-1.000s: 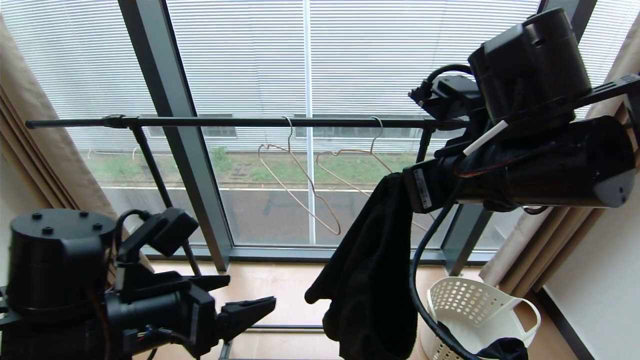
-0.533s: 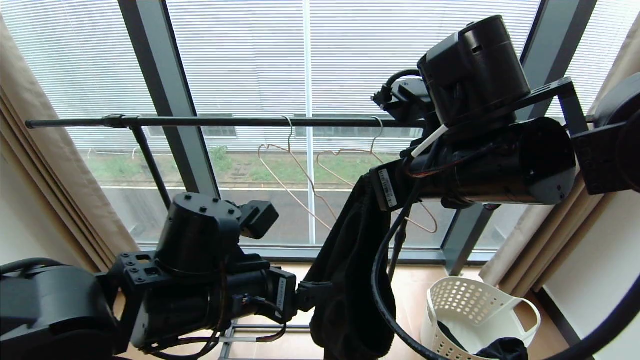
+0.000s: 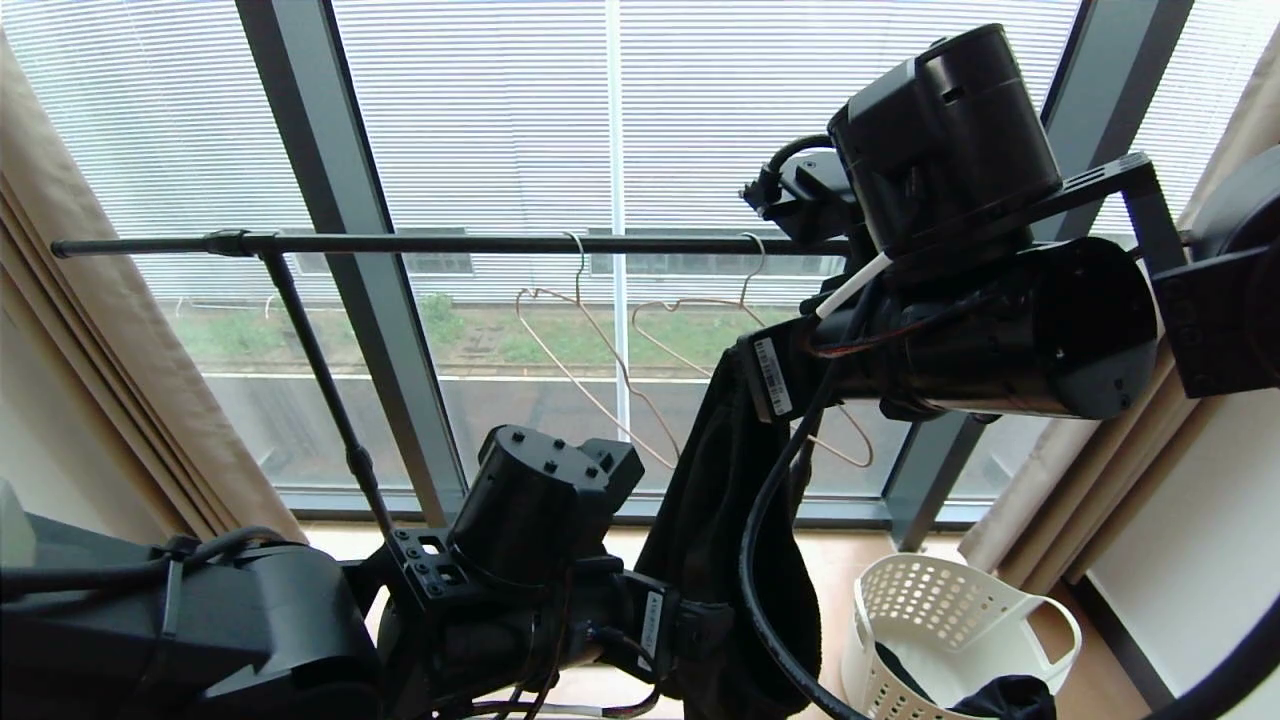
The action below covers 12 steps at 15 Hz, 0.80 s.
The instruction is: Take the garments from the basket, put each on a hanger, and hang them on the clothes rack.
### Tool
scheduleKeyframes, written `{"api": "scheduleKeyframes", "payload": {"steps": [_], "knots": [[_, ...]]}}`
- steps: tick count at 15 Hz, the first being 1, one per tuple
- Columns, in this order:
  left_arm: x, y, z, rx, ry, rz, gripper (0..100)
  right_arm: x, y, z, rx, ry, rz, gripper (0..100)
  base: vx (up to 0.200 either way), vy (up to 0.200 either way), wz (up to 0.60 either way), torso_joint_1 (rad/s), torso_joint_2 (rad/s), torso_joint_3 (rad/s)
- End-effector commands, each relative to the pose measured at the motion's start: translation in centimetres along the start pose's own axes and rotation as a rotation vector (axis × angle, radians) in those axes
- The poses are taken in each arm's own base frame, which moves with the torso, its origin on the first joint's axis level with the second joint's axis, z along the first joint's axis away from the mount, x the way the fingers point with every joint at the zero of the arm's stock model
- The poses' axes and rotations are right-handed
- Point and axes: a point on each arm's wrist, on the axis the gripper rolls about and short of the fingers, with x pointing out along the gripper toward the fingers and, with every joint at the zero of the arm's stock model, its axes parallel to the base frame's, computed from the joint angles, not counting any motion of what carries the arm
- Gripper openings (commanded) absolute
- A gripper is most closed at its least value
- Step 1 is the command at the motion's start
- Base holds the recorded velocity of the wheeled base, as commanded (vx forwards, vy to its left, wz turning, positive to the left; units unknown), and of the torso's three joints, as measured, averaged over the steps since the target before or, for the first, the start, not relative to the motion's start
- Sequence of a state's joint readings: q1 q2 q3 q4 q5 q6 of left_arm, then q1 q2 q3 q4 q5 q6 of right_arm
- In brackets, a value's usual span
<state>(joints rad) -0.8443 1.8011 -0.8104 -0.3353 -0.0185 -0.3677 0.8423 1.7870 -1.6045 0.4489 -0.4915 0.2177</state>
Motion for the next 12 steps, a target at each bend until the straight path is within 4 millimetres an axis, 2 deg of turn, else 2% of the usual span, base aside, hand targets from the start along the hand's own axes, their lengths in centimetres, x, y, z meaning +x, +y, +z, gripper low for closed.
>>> {"api": "scheduleKeyframes", "payload": {"steps": [1,3,6,12], "knots": [[0.1,-0.2,-0.1,0.005,0.003,-0.004,100,-1.1,0.0,0.2,0.008,-0.021,0.010,0,0.000,0.000,0.00,0.000,0.00,0.000],[0.7,-0.1,-0.3,0.005,0.014,0.013,100,-1.5,0.0,0.2,0.009,-0.029,-0.002,0,0.000,0.000,0.00,0.000,0.00,0.000],[2.9,0.4,-0.5,-0.007,0.018,0.117,100,-2.2,-0.4,0.4,0.022,-0.046,0.002,0,0.000,0.000,0.00,0.000,0.00,0.000],[2.8,0.9,-2.3,0.001,0.076,0.145,100,-3.4,-1.4,0.7,0.043,-0.071,-0.003,0,0.000,0.000,0.00,0.000,0.00,0.000]]}}
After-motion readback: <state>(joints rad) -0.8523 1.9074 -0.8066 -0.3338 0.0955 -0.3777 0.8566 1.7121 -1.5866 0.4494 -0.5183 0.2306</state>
